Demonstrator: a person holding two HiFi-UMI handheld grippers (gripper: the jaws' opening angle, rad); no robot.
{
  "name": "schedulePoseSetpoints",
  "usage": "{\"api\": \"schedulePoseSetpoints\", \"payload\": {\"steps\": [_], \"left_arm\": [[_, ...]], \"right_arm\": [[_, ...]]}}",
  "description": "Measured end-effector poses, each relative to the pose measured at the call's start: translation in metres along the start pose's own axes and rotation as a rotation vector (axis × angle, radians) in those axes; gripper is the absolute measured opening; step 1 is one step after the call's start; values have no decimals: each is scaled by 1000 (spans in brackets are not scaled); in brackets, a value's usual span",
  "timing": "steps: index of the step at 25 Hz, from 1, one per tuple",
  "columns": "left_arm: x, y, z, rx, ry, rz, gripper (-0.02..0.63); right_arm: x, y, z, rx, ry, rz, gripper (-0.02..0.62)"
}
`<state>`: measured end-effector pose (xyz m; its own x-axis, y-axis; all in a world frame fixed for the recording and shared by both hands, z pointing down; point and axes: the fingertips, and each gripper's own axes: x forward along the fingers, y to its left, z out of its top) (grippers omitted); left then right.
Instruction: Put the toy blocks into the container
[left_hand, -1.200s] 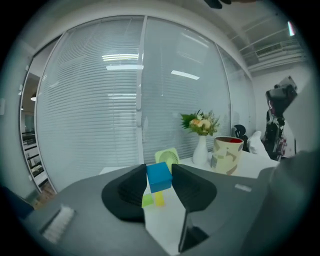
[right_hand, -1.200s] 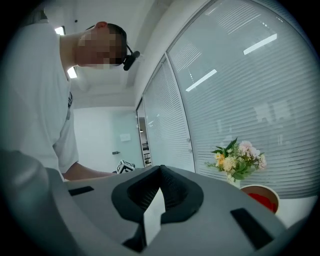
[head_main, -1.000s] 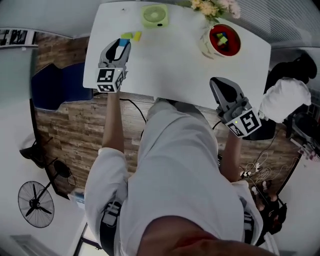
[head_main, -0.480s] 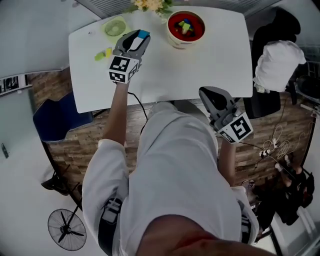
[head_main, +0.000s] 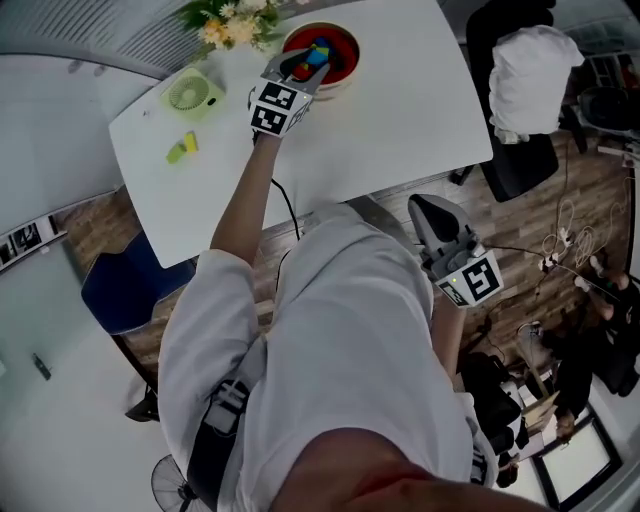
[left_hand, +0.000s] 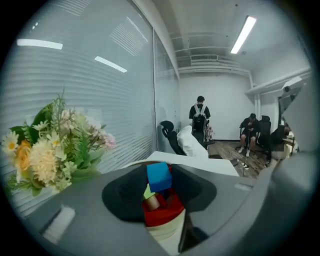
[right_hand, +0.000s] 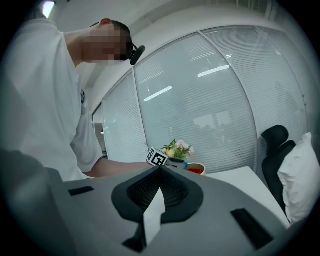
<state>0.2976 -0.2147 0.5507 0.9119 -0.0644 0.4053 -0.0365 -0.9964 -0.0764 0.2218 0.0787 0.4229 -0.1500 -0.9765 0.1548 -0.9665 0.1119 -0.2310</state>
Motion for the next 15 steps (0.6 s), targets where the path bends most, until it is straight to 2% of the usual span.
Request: {"api": "schedulePoseSetpoints", "payload": {"steps": [2, 6, 12, 14, 15], "left_arm": [[13, 4, -10, 8, 37, 8, 153], [18, 23, -30, -10, 89, 46, 152], [23, 20, -33, -2, 93, 46, 169], [21, 18, -33, 9, 91, 54, 267], [18, 18, -32, 12, 85, 62, 296]], "right_arm": [[-8, 0, 0, 6, -10, -44, 2], [-10, 2, 1, 11, -17, -73, 2], [-13, 2, 1, 5, -10, -71, 2], [-11, 4, 2, 0, -9, -59, 2], [-10, 5, 2, -2, -7, -53, 2]]}}
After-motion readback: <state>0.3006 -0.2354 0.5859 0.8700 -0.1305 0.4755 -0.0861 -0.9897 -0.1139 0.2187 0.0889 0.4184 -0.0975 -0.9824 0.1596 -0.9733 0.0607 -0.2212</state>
